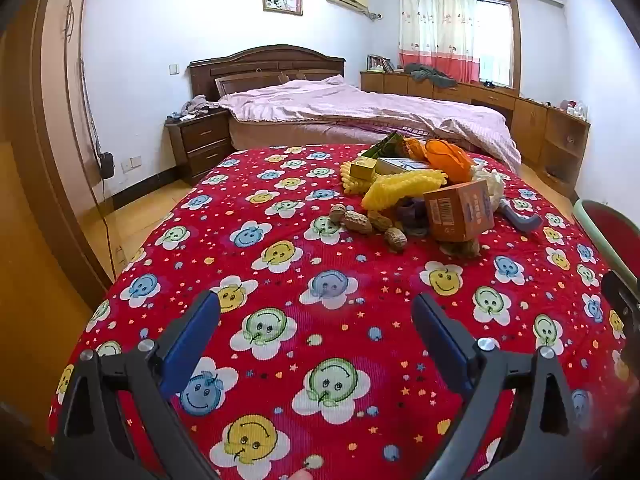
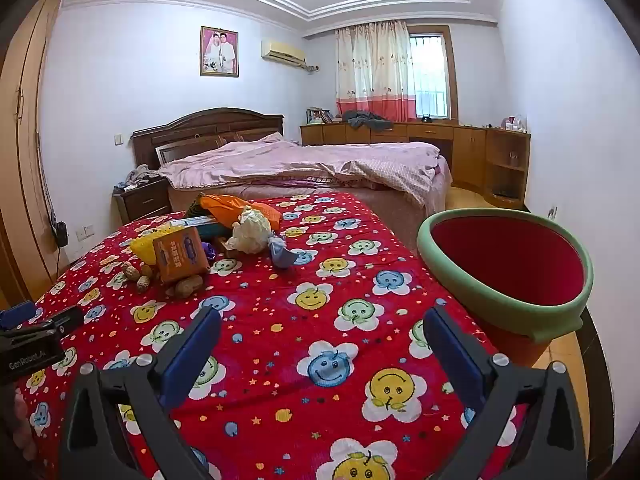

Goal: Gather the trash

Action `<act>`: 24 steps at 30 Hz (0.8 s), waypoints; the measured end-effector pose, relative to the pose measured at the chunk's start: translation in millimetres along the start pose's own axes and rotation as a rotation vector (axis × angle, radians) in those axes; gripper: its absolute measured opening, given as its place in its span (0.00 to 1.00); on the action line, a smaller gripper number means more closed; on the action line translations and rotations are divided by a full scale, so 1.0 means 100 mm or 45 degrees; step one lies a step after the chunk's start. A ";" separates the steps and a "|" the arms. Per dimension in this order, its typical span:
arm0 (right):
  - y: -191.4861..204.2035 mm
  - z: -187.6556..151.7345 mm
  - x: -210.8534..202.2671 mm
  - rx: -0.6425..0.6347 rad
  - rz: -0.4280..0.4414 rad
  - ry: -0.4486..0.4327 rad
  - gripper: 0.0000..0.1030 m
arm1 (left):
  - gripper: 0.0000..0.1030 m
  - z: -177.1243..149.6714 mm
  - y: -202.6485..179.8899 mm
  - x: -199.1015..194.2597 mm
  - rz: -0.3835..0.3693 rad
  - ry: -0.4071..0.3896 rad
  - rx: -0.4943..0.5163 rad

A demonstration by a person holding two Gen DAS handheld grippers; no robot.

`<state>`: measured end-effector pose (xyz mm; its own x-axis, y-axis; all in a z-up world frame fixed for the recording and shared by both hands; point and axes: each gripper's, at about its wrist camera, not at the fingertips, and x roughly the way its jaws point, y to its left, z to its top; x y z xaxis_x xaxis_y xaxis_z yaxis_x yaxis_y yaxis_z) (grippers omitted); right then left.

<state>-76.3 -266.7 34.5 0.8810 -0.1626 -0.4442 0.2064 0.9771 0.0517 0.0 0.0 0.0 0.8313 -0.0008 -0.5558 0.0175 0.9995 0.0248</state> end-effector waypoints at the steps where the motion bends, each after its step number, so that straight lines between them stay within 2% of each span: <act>1: 0.00 0.00 0.00 0.005 0.002 0.001 1.00 | 0.93 0.00 0.00 0.00 -0.001 0.002 -0.002; 24: 0.00 0.00 -0.01 0.009 0.004 -0.003 1.00 | 0.93 0.00 0.00 0.00 -0.004 0.009 -0.008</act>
<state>-76.9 -266.8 34.7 0.8826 -0.1599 -0.4420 0.2068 0.9766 0.0596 0.4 0.2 -0.2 0.8272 -0.0036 -0.5618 0.0164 0.9997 0.0178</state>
